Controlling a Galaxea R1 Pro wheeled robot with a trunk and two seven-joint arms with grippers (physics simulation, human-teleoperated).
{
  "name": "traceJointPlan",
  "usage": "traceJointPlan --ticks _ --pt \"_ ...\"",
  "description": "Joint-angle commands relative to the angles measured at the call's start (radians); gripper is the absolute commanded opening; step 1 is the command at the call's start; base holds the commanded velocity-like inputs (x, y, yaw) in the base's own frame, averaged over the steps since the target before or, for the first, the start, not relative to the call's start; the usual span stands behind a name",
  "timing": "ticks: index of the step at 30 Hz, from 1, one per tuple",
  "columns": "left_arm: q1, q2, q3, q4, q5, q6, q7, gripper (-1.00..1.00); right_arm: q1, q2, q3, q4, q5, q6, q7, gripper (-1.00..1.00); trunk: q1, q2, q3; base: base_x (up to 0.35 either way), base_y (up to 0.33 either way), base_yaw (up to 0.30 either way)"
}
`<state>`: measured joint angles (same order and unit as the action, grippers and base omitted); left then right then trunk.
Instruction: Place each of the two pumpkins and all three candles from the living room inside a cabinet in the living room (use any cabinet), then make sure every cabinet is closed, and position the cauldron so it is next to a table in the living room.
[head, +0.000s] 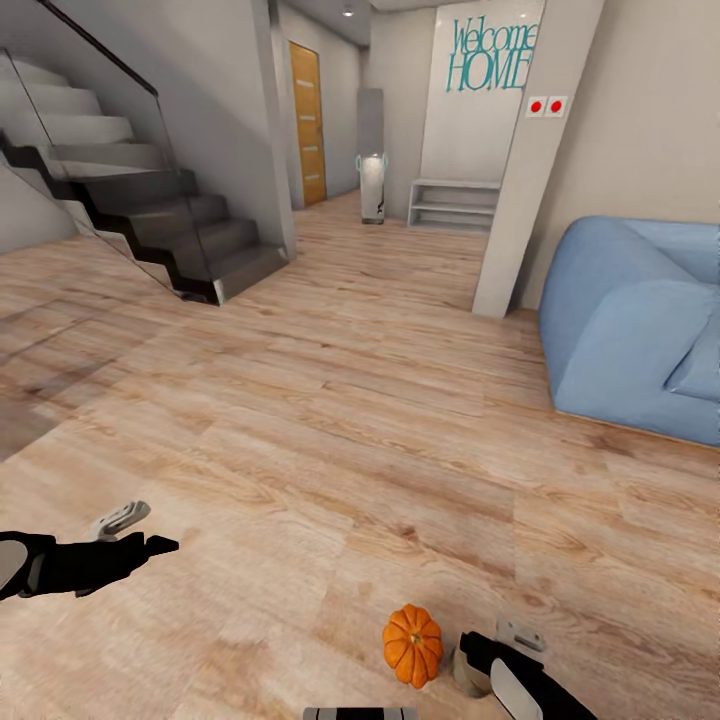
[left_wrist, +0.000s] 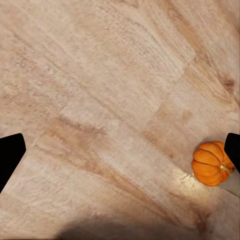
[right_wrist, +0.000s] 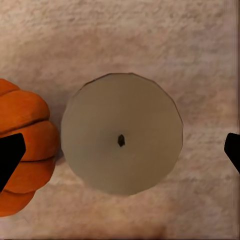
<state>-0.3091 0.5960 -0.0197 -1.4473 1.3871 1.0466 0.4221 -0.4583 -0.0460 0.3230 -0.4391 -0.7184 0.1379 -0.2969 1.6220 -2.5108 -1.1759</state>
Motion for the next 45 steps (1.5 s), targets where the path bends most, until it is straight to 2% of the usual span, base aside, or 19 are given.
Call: traceJointPlan --ticks 1,14,19,22,26,28,31,33,36,43,45 --pt "0.0 0.001 -0.001 -0.001 0.01 0.001 0.01 1.0 0.0 -0.001 0.008 -0.003 -0.006 0.005 -0.008 1.0 0.0 0.0 -0.001 -0.056 0.0 0.0" --pt "-0.001 0.001 0.0 -0.001 0.01 0.001 0.01 1.0 -0.003 0.0 0.007 -0.003 -0.006 0.003 -0.009 1.0 0.001 -0.001 -0.016 -0.007 0.0 0.0" --pt "-0.001 0.001 0.0 -0.002 0.01 0.001 0.01 1.0 -0.033 0.001 0.008 -0.004 -0.004 0.005 -0.009 1.0 0.004 -0.002 -0.036 0.0 0.0 0.0" --pt "0.0 0.001 0.001 -0.005 0.012 0.001 0.01 1.0 -0.055 0.0 0.008 -0.003 -0.004 0.006 -0.008 1.0 0.004 -0.002 -0.036 0.0 0.0 0.0" --pt "-0.001 0.002 0.025 -0.007 0.011 0.001 0.01 1.0 -0.061 0.0 0.008 -0.003 -0.004 0.005 -0.008 1.0 0.004 -0.002 -0.036 0.0 0.0 0.0" --pt "-0.001 0.018 0.044 -0.007 0.012 0.001 0.01 1.0 -0.062 0.0 0.008 -0.002 -0.004 0.004 -0.009 1.0 0.004 -0.002 -0.036 0.0 0.0 0.0" --pt "-0.001 0.061 0.064 -0.008 0.014 0.001 0.01 1.0 -0.063 0.001 0.008 -0.002 -0.004 0.004 -0.01 1.0 0.004 -0.003 -0.04 0.0 0.0 0.0" --pt "-0.001 0.073 0.071 -0.008 0.014 0.0 0.009 1.0 -0.063 0.001 0.008 -0.003 -0.004 0.003 -0.01 1.0 0.005 -0.003 -0.047 0.0 0.0 0.0" --pt "-0.001 0.081 0.078 -0.008 0.015 0.0 0.009 1.0 -0.063 -0.001 0.008 -0.003 -0.004 0.003 -0.01 1.0 0.005 -0.003 -0.051 0.0 0.0 0.0" --pt "-0.001 0.082 0.082 -0.008 0.015 0.0 0.009 1.0 -0.063 -0.001 0.008 -0.003 -0.004 0.003 -0.011 1.0 0.008 -0.005 -0.074 0.0 0.0 0.0" --pt "-0.001 0.082 0.082 -0.008 0.015 0.0 0.009 1.0 -0.063 -0.002 0.008 -0.002 -0.004 0.003 -0.011 1.0 0.008 -0.005 -0.074 0.0 0.0 0.0"
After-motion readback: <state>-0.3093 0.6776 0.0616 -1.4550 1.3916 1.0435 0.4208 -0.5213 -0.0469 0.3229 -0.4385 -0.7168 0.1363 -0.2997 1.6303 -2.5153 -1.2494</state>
